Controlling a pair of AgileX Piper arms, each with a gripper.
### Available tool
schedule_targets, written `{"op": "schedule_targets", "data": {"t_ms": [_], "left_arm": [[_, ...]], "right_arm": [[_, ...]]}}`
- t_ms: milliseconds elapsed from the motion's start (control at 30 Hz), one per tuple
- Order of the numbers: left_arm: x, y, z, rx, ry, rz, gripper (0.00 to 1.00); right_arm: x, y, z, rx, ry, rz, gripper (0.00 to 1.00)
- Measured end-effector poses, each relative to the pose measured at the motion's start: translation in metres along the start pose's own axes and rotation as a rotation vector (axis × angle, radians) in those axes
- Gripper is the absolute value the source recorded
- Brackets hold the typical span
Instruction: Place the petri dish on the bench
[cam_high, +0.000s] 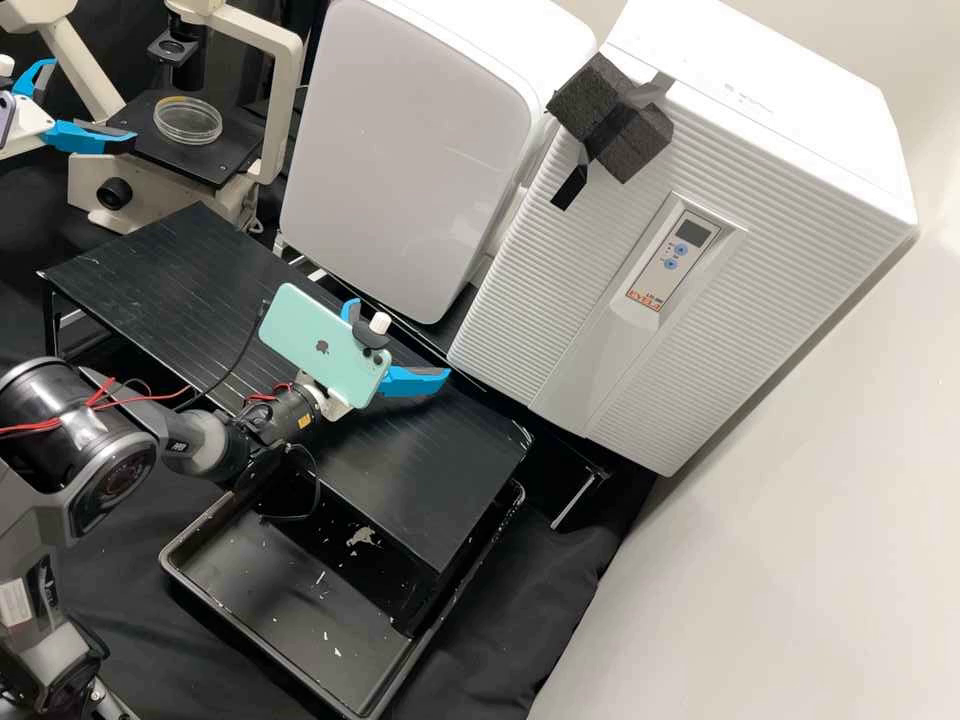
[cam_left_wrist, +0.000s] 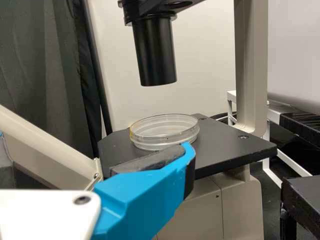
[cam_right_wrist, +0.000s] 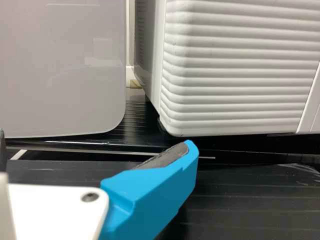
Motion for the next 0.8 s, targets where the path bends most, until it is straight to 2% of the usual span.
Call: {"op": "schedule_targets", "data": {"t_ms": [533, 800], "left_arm": [[0.001, 0.001, 0.004, -0.001, -0.012, 0.003, 1.00], [0.012, 0.015, 0.008, 0.005, -0.031, 0.053, 1.00]], "right_arm": [[0.000, 0.000, 0.000, 0.000, 0.000, 0.000, 1.00], [0.000, 0.000, 0.000, 0.000, 0.000, 0.000, 1.00]]}}
